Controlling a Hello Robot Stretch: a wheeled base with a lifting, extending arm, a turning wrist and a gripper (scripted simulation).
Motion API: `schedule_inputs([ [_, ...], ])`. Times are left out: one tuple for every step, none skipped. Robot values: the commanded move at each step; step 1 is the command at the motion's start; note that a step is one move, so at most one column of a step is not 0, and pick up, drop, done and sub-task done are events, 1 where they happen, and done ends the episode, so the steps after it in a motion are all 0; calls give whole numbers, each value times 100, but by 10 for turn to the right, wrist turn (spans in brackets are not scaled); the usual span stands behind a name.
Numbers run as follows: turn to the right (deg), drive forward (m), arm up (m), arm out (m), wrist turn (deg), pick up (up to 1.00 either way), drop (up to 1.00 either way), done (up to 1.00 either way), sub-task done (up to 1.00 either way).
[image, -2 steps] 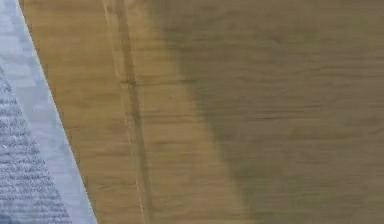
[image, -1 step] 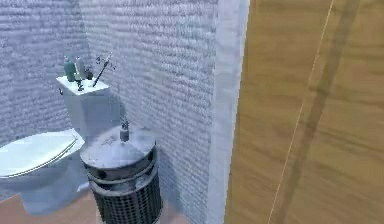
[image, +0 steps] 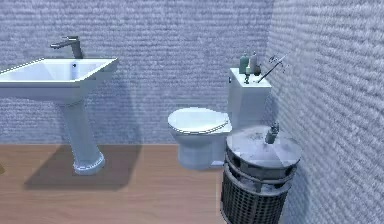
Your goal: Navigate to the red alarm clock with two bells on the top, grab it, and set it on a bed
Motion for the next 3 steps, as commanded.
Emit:
schedule_inputs([
  [-210, 0, 0, 0, 0, 0, 0, 0, 0],
  [0, 80, 0, 0, 0, 0, 0, 0, 0],
  [-450, 0, 0, 0, 0, 0, 0, 0, 0],
])
